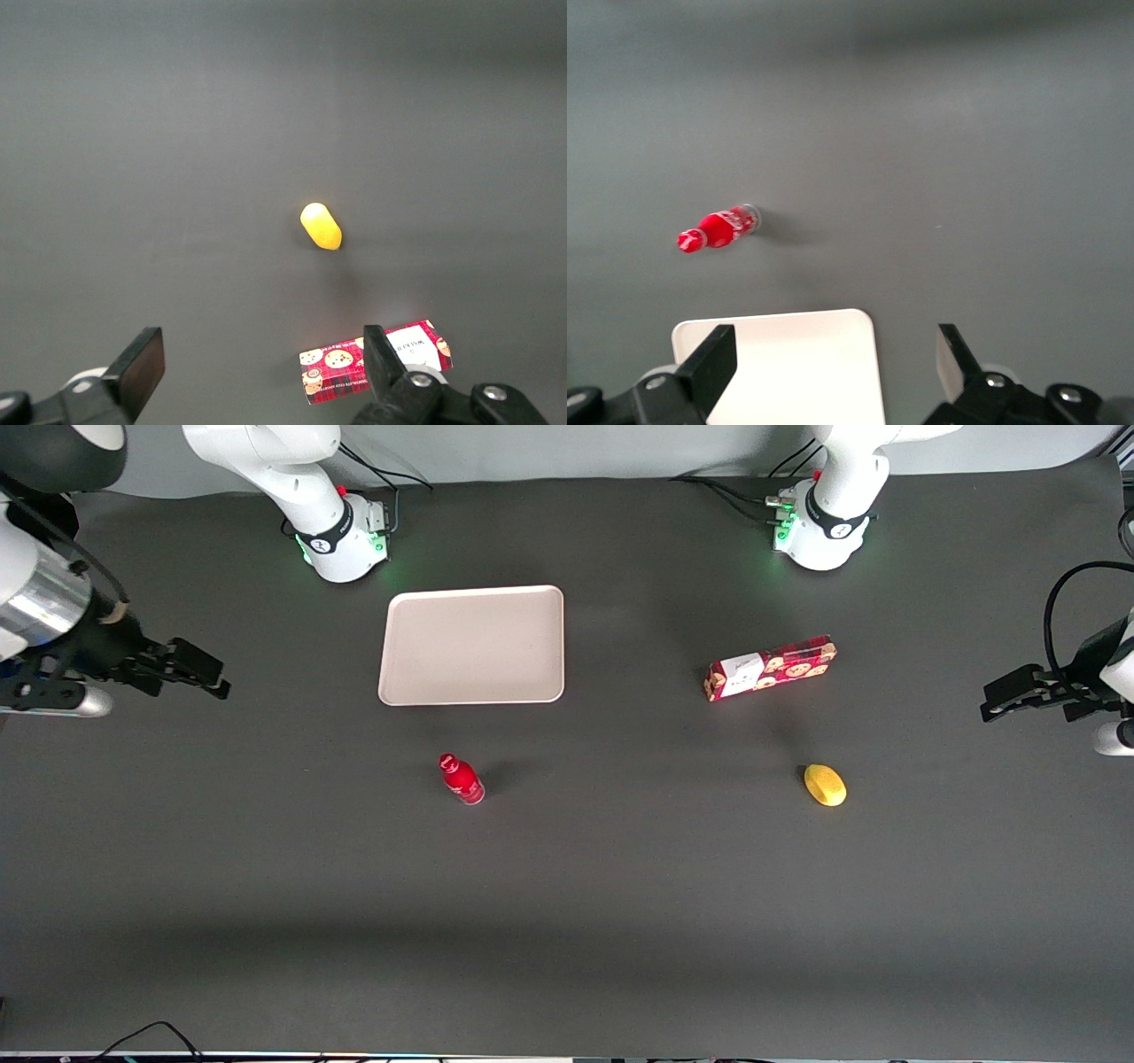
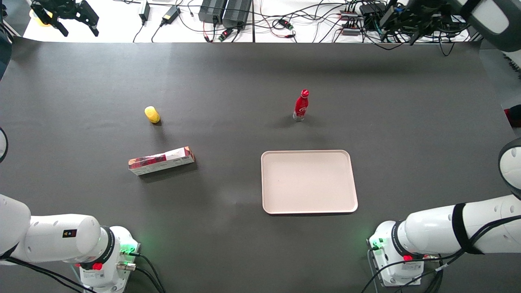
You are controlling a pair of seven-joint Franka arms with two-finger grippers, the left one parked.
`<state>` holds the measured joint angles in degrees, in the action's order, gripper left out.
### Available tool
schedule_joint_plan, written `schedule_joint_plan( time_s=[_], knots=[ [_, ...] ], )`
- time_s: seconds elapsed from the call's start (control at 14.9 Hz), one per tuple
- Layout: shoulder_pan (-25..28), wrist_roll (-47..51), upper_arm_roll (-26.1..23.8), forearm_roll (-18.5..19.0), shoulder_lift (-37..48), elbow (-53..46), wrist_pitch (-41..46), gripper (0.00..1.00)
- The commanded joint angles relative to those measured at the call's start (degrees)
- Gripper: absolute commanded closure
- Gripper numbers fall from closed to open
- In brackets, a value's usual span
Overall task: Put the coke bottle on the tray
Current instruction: 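Move the open right gripper over the red Coca-Cola bottle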
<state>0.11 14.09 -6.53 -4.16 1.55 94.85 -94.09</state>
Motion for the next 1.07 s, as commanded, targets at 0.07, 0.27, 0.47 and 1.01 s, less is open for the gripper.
schedule_joint_plan(
  time_s=[0.07,0.27,0.47,1.01],
  knots=[
    [0.42,11.2,-5.58,-0.94,-2.68,3.13,-7.05,0.0],
    [1.2,18.15,-9.2,0.37,-5.23,4.64,-11.9,0.0],
    [4.64,20.61,-8.85,2.31,-6.9,4.64,-12.43,0.0],
    [5.34,26.86,-18.42,14.16,-15.33,4.73,-17.17,0.0]
  ],
)
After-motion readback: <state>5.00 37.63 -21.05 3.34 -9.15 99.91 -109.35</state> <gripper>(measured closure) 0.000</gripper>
